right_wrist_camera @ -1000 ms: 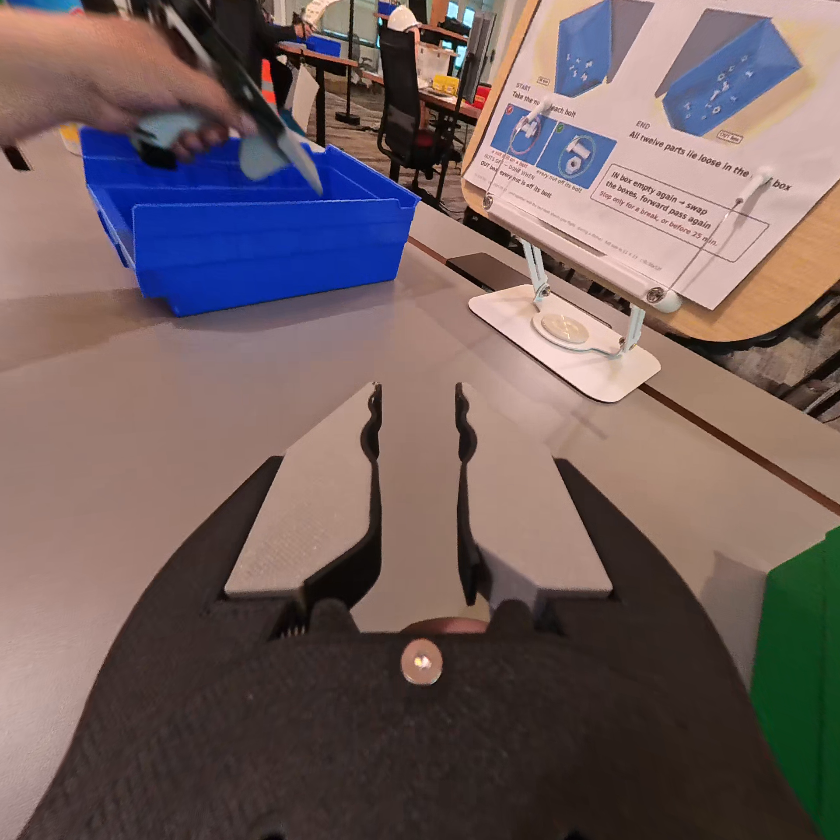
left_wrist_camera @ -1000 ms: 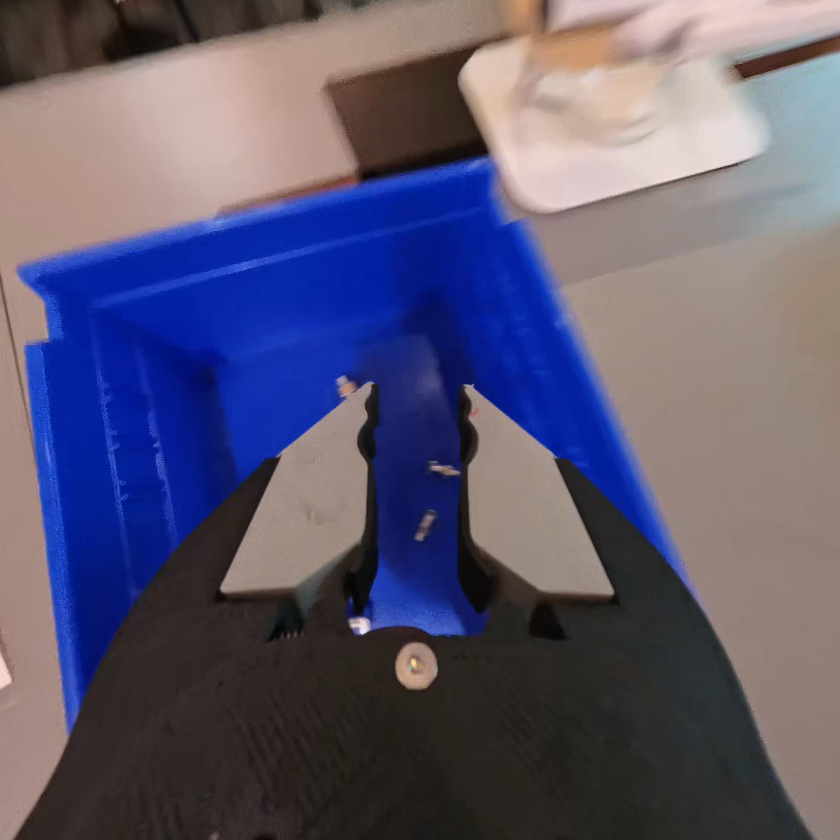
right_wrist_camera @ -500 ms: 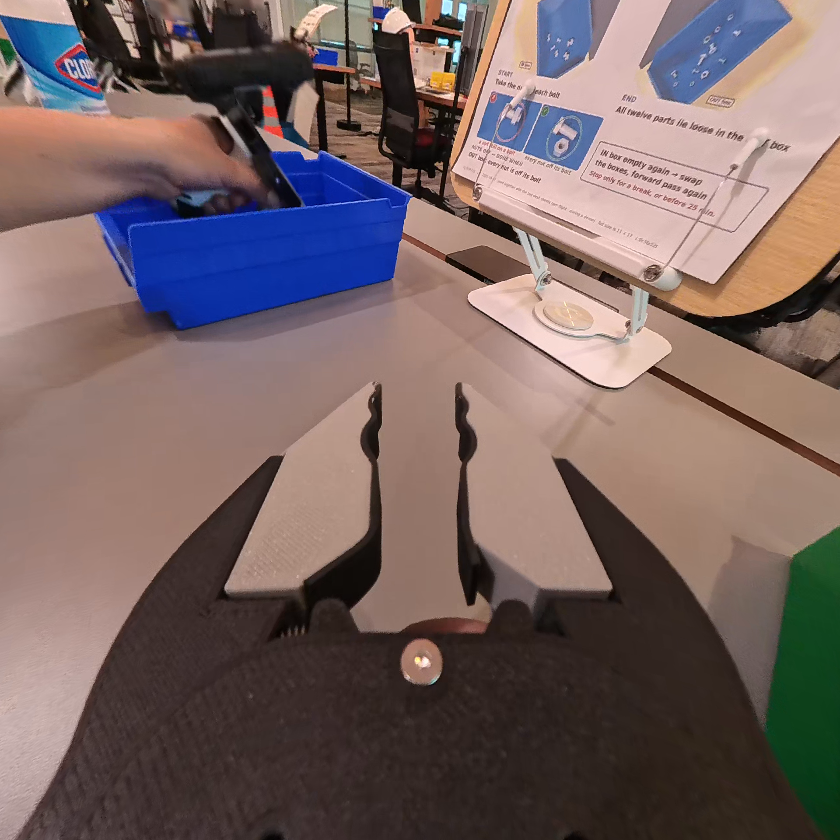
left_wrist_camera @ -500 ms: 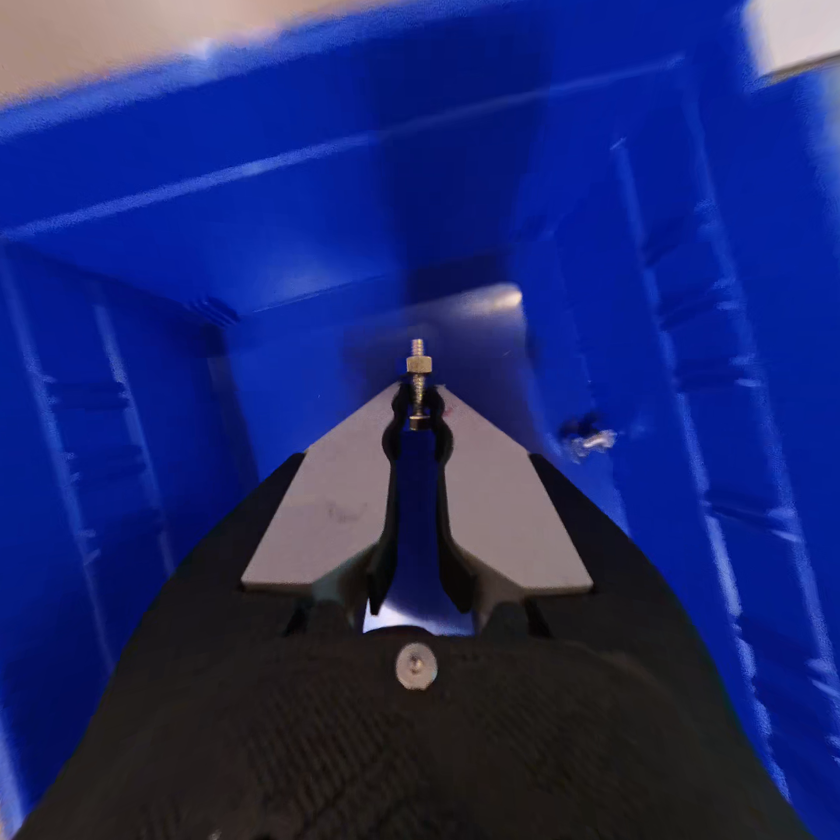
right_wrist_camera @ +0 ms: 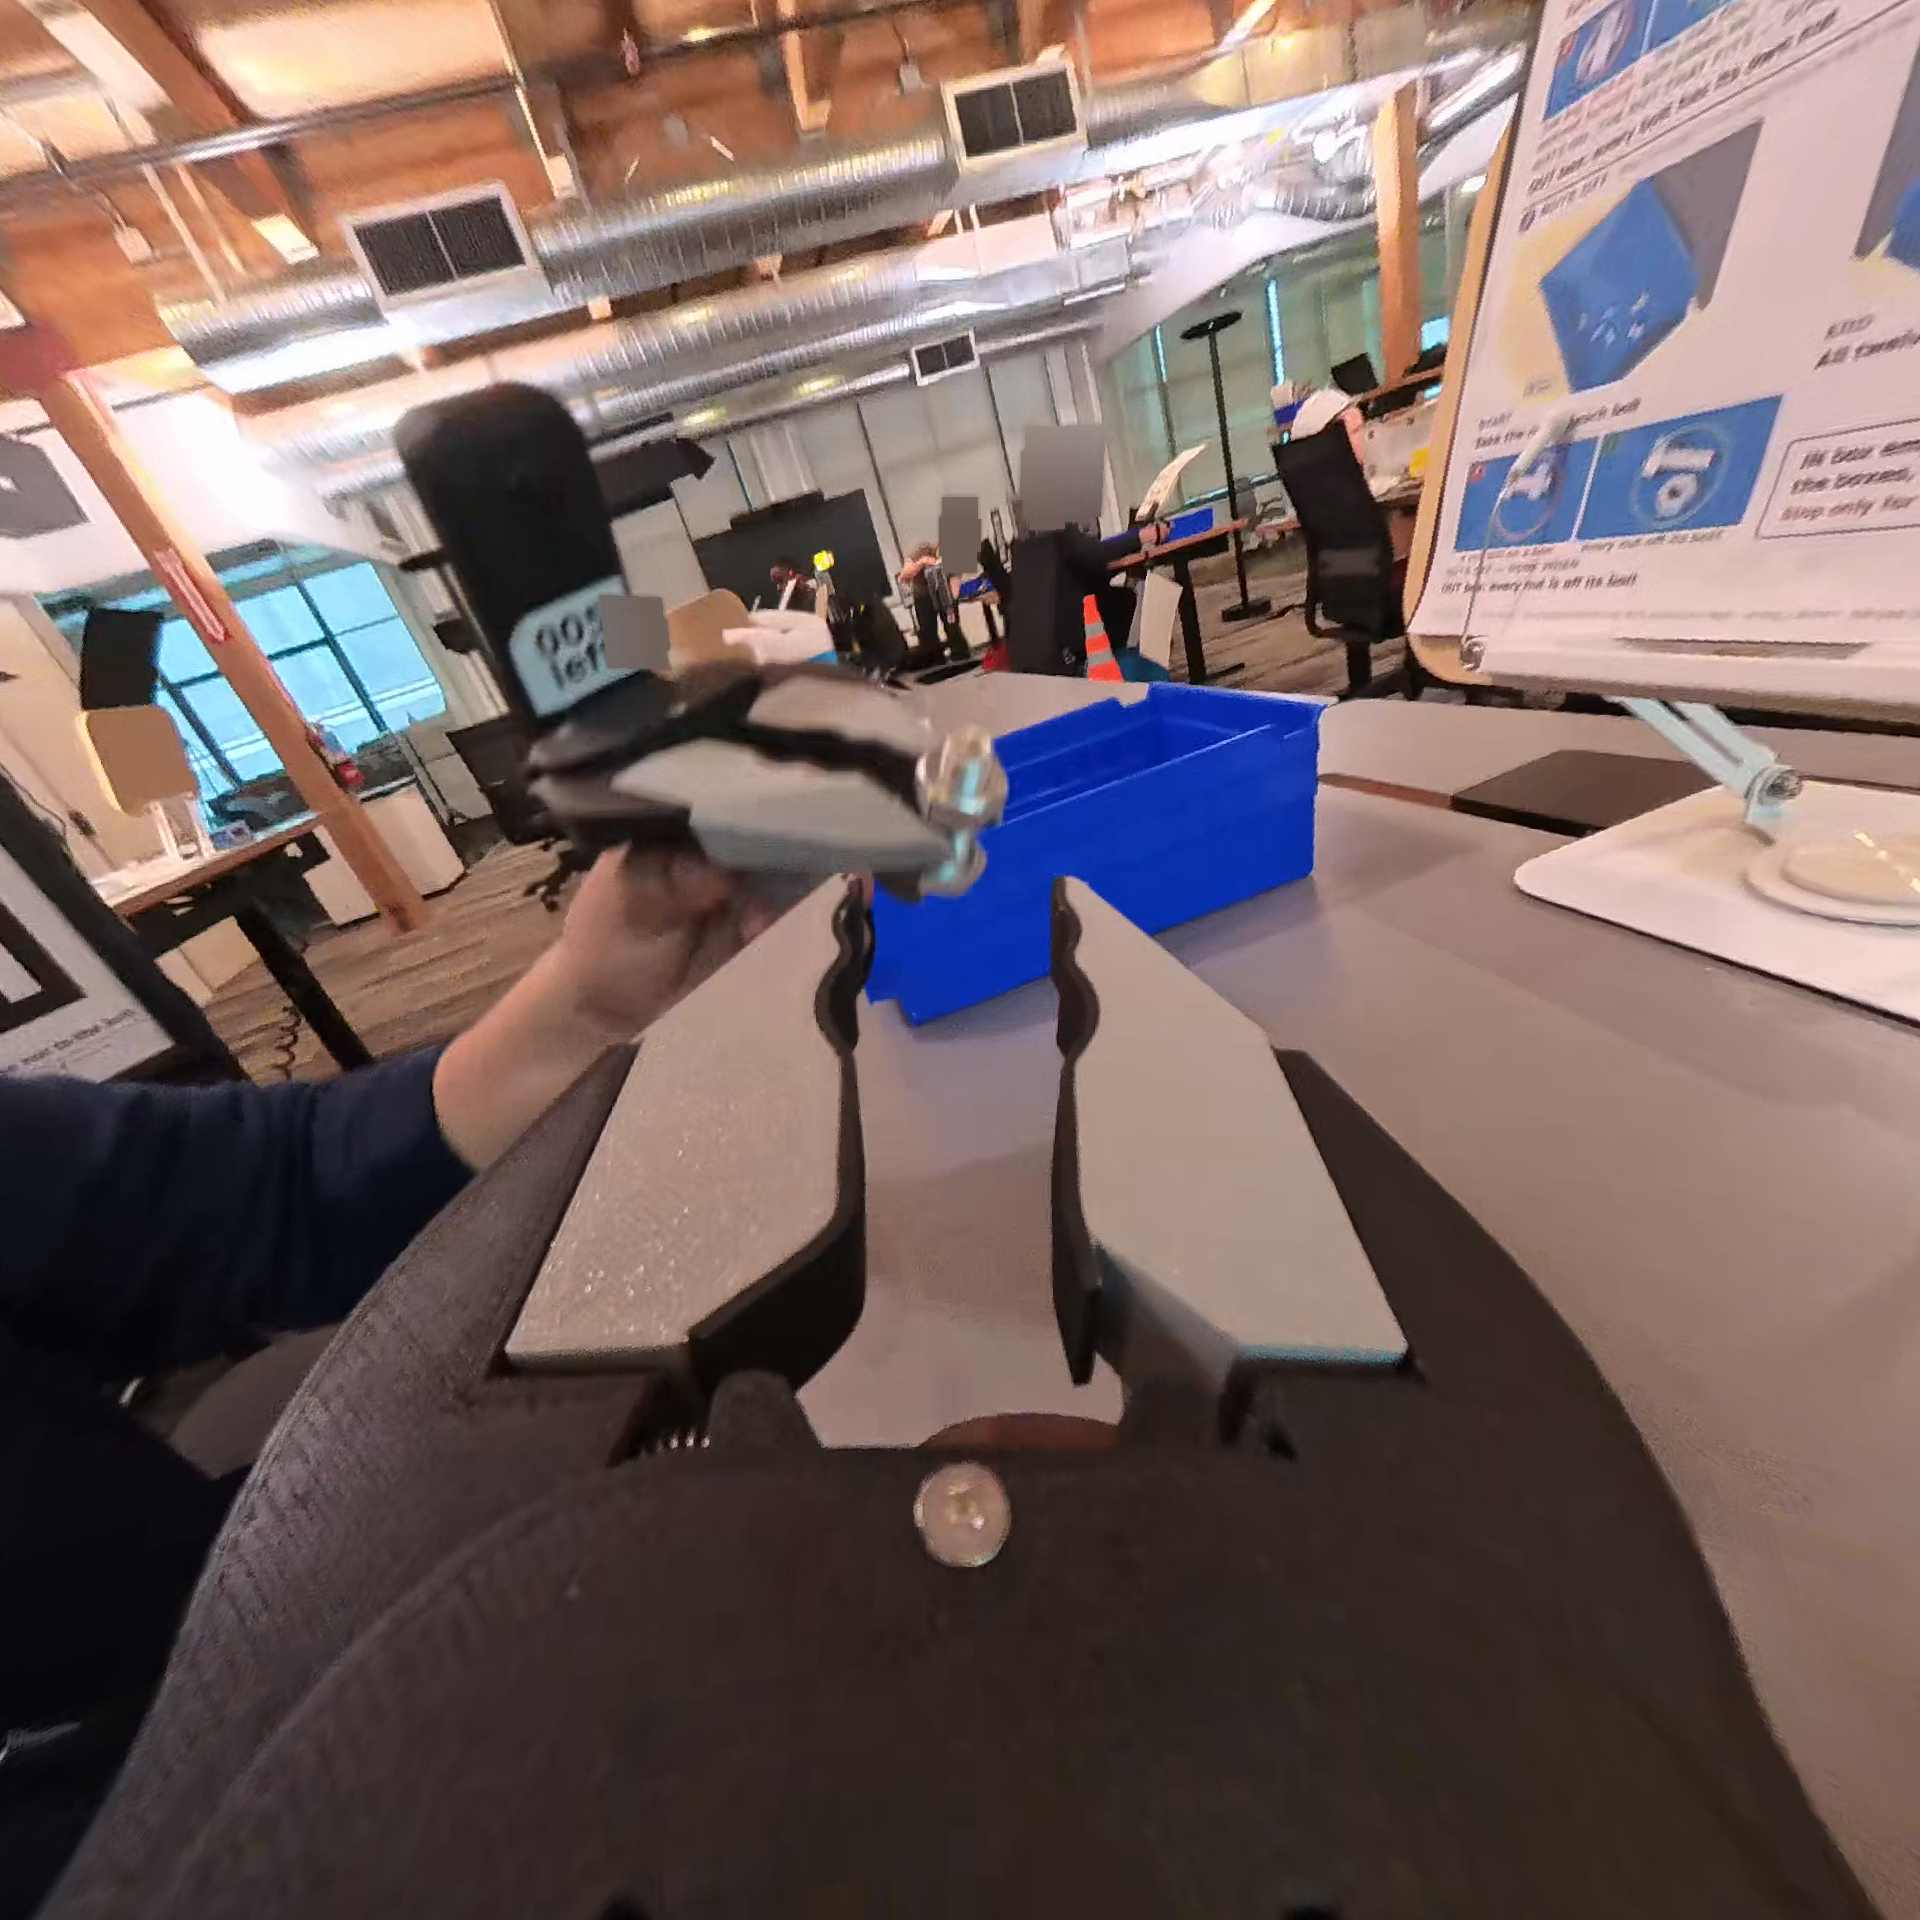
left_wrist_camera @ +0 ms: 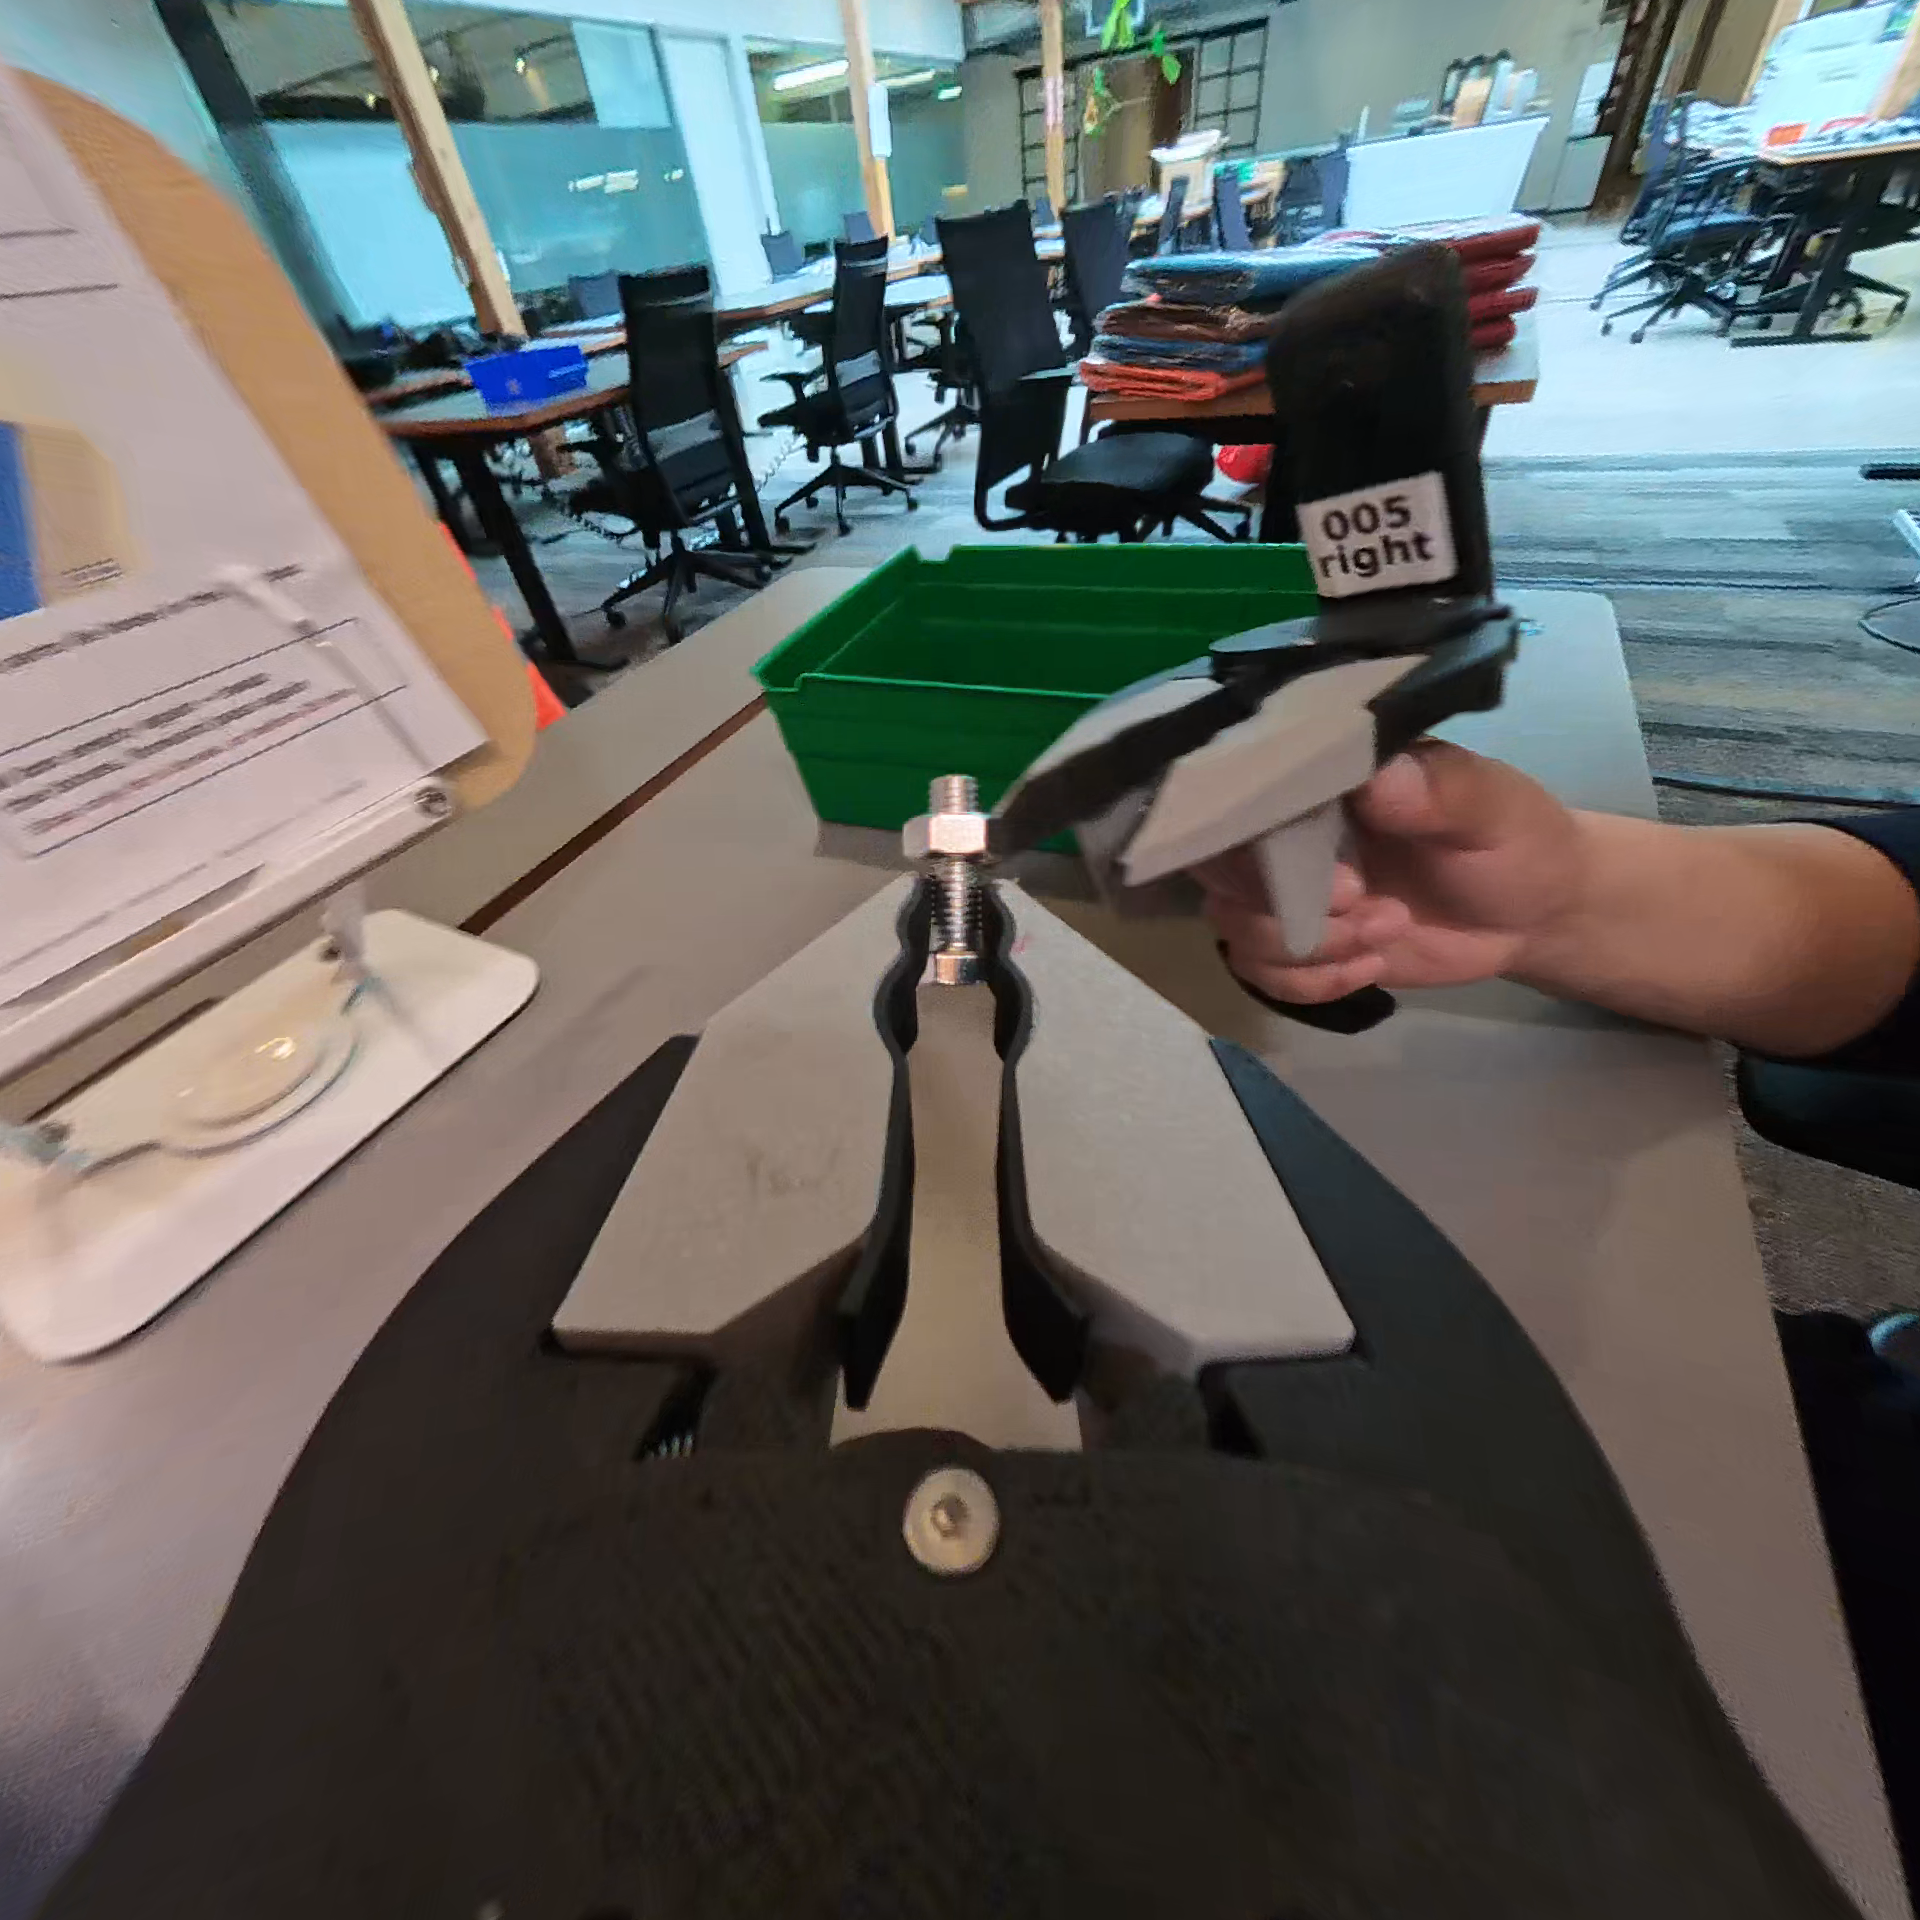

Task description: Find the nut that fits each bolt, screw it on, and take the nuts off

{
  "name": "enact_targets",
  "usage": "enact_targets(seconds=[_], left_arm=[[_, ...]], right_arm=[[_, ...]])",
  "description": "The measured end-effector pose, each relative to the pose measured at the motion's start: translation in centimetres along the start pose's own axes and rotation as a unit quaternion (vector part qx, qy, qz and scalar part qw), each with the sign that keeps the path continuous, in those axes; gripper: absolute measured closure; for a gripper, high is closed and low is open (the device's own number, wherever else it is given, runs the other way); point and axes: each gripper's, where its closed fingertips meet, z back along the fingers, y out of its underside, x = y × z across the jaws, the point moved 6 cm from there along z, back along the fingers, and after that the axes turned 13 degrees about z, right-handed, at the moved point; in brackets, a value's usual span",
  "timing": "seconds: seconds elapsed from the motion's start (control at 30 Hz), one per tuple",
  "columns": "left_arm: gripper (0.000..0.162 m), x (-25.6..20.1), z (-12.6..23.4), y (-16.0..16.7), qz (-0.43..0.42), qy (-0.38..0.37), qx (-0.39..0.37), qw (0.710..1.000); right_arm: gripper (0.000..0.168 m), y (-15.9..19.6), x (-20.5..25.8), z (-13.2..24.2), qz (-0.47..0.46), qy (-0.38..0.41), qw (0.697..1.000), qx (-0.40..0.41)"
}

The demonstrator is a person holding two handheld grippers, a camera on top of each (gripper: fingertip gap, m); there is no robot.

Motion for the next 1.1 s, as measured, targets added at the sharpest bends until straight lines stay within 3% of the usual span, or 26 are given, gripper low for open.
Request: enact_targets(seconds=[0.17, 0.3, 0.53, 0.93, 1.1], left_arm=[[0.155, -1.6, -2.8, 2.3, -0.012, 0.003, 0.013, 1.000], [0.155, -1.6, -3.4, 3.3, -0.018, 0.001, 0.017, 1.000], [0.153, -0.5, -3.7, 4.9, 0.006, -0.001, 0.027, 1.000], [0.125, -0.3, -3.7, 5.6, 0.017, -0.011, 0.048, 0.999], [0.129, -0.1, -4.2, 6.7, 0.028, -0.019, 0.077, 0.996]], right_arm=[[0.139, 0.7, -0.5, 0.0, -0.030, -0.003, 0.999, 0.011], [0.153, 1.4, -1.0, -0.1, -0.034, 0.010, 0.999, 0.040], [0.153, 2.5, -1.5, -0.6, -0.018, 0.049, 0.995, 0.082], [0.154, 3.1, -1.7, -0.8, -0.009, 0.058, 0.994, 0.093], [0.153, 3.2, -1.3, -1.0, -0.003, 0.045, 0.995, 0.090]])
